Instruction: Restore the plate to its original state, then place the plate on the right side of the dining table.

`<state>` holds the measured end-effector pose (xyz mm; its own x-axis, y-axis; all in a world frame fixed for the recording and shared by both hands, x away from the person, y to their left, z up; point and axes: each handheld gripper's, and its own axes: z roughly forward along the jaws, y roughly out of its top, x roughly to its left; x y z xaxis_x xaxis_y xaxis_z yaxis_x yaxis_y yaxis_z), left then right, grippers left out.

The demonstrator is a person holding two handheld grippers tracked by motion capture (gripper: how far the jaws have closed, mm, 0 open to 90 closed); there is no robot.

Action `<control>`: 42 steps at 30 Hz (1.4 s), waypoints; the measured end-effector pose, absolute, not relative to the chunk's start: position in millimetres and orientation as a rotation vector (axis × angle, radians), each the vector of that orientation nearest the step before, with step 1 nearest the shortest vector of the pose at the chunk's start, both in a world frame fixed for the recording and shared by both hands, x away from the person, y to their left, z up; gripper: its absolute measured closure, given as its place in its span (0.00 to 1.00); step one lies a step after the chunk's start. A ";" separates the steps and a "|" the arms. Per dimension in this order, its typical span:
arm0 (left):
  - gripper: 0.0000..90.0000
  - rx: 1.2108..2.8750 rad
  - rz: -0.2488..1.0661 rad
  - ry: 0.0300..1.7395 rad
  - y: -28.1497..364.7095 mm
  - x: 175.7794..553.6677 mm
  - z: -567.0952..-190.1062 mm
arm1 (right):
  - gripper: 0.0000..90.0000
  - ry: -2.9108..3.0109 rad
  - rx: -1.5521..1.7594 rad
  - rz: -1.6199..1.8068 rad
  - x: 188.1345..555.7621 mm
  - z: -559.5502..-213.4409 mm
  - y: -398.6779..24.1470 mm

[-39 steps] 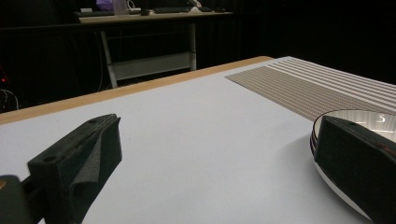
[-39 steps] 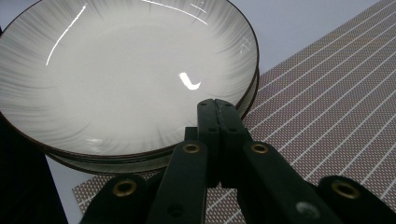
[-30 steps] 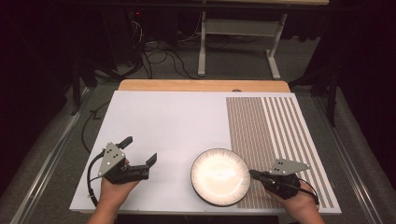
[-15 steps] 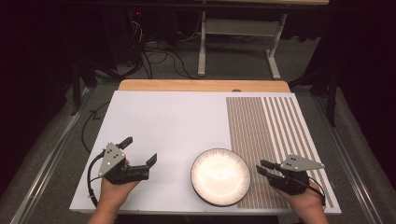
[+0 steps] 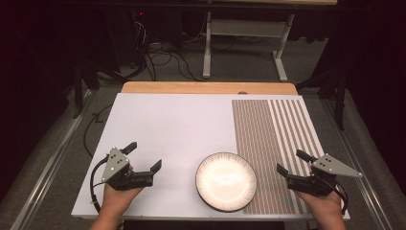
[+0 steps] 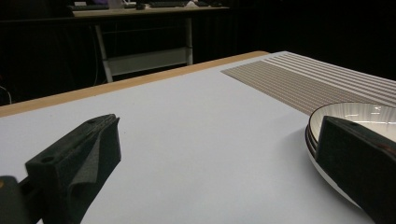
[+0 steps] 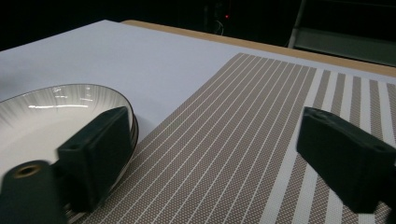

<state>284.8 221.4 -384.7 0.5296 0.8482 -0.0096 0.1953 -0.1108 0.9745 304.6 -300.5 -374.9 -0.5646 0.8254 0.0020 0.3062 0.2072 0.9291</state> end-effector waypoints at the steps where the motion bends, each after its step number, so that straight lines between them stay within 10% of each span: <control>1: 0.01 1.616 0.704 0.907 221.4 284.9 -385.1 | 0.01 1.960 1.059 1.335 305.9 -375.9 -300.1; 14: 0.01 1.621 0.698 0.903 219.1 286.1 -385.4 | 0.03 1.977 1.031 1.330 305.6 -375.6 -297.6; 28: 0.01 1.623 0.703 0.912 217.8 284.9 -384.2 | 0.63 2.075 0.941 1.320 297.9 -374.7 -287.3; 42: 0.01 1.628 0.709 0.894 215.5 283.5 -382.6 | 0.95 2.229 0.902 1.305 295.2 -379.0 -273.5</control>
<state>283.5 215.5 -382.6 0.5372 0.8434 -0.0007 0.1910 -0.1209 0.9741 295.2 -273.5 -379.0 -0.7102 0.7038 -0.0195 0.3275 0.3548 0.8757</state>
